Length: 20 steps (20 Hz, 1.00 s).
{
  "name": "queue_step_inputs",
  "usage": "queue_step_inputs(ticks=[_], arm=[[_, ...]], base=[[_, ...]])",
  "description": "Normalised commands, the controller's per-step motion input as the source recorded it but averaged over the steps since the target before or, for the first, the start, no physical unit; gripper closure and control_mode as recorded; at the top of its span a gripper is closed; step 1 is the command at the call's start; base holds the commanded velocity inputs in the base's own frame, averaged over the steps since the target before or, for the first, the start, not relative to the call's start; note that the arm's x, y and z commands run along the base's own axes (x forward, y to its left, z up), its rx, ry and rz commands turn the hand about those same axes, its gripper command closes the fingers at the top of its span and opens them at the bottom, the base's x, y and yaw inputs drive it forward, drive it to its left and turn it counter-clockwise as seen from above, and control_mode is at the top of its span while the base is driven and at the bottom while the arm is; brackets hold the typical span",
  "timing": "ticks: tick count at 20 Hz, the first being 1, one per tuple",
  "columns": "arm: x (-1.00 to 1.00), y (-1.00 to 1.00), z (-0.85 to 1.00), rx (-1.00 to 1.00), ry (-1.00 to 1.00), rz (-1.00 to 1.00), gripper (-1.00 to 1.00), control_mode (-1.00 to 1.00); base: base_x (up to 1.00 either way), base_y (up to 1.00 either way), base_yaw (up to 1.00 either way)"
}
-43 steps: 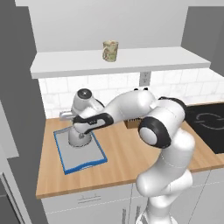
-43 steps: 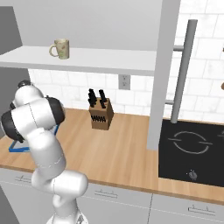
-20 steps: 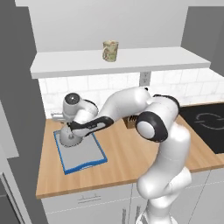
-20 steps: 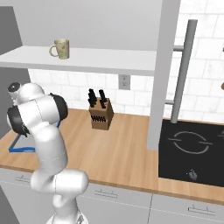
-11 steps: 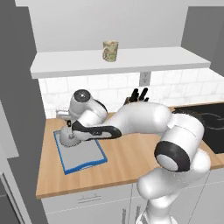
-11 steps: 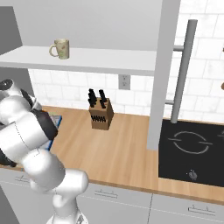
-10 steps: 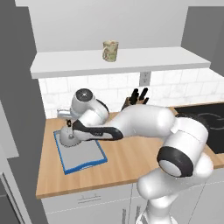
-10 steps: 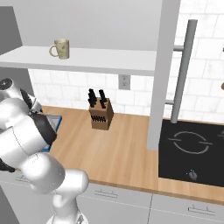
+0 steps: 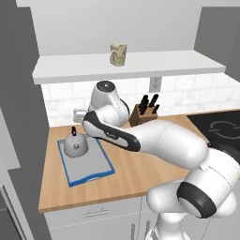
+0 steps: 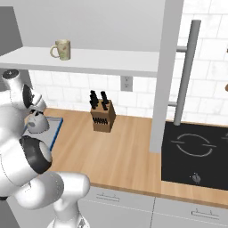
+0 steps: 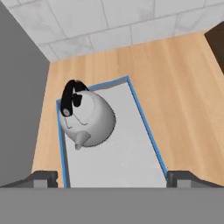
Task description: Pick the kettle from the counter and place it on the tray. Then pick the mug from the cabinet and place it on the tray. Then close the cabinet doors.
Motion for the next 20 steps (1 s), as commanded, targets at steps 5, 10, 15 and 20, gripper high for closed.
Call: queue_step_inputs(ticks=[5,10,15,20], arm=[[-0.06,-0.08,0.49,0.0,-0.01,0.04,-1.0,-1.0],[-0.65,-0.23,1.0,-0.07,0.0,0.01,-1.0,-1.0],[-0.46,-0.34,1.0,-0.09,0.0,0.0,-1.0,-1.0],[-0.14,-0.28,0.46,-0.01,0.01,0.0,-1.0,-1.0]], base=[[0.0,0.0,0.0],[0.0,0.0,0.0],[0.0,0.0,0.0],[0.0,0.0,0.0]])
